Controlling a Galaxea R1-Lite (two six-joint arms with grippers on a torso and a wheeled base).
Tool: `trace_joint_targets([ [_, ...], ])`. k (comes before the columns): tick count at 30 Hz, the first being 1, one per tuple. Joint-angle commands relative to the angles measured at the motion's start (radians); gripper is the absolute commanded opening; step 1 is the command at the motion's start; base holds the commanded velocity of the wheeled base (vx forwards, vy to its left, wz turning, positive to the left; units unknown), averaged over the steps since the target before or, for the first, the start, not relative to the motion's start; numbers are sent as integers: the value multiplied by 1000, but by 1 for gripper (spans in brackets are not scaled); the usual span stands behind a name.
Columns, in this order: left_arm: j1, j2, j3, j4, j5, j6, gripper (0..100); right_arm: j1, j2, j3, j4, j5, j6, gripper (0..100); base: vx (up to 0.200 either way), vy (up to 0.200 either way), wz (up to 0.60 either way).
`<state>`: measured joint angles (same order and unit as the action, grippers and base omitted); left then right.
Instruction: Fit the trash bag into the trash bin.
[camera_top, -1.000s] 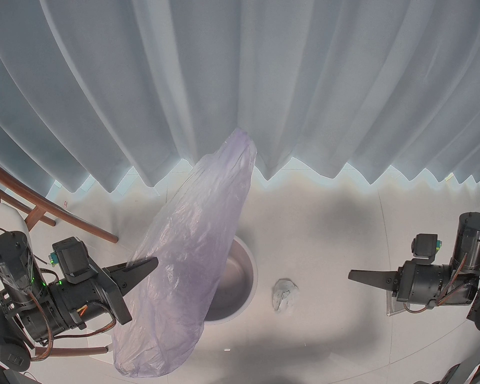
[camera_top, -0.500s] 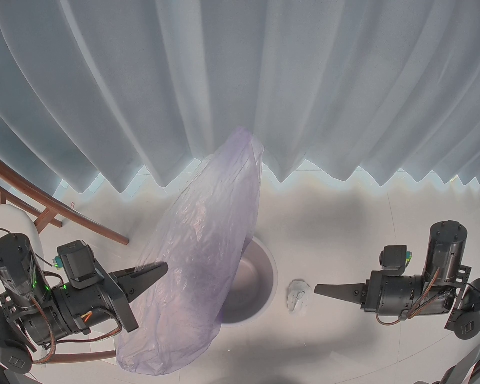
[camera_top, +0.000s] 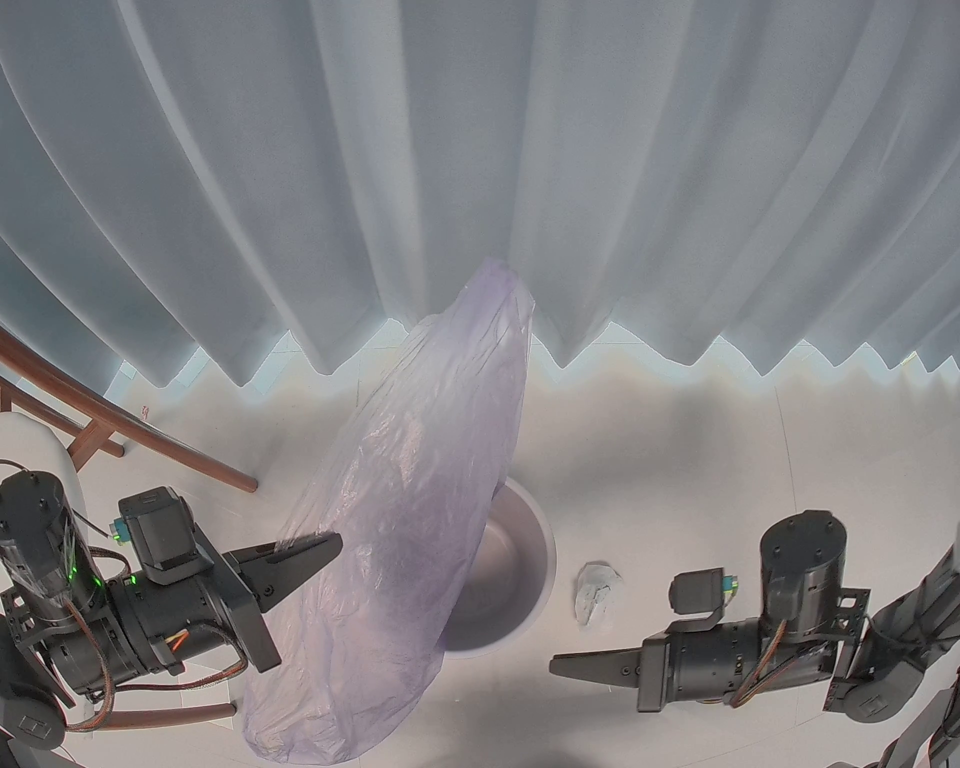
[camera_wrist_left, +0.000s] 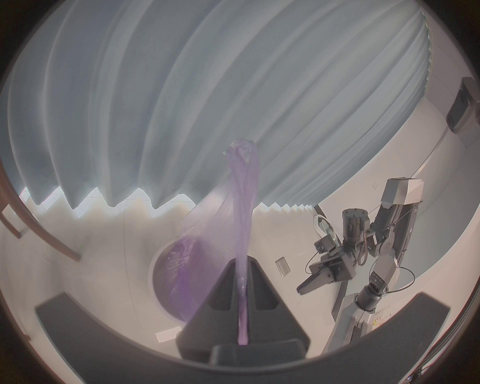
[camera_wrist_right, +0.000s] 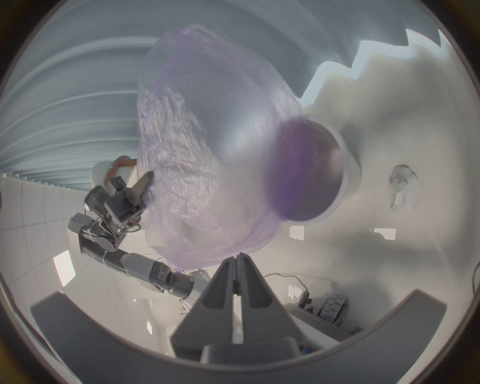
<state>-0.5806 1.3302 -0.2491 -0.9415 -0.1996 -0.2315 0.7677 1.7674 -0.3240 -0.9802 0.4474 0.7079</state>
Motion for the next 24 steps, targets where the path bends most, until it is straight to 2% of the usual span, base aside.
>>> trace_joint_targets([
  [1,-1,1,1,0,0,0,0,99,247,56,-224,-81,-21,0,0,0,0],
  [5,-1,1,1,0,0,0,0,136,336,100,-414,-85,18,0,0,0,0],
  [8,-1,1,-1,0,0,0,0,151,368,108,-485,-85,44,0,0,0,0],
  [15,-1,1,-1,0,2,0,0,180,383,111,-508,-84,85,0,0,0,0],
  [20,-1,0,-1,0,2,0,0,213,408,109,-584,-84,157,0,0,0,0],
  [24,-1,0,1,0,2,1,0,239,454,105,-588,-85,154,0,0,0,0],
])
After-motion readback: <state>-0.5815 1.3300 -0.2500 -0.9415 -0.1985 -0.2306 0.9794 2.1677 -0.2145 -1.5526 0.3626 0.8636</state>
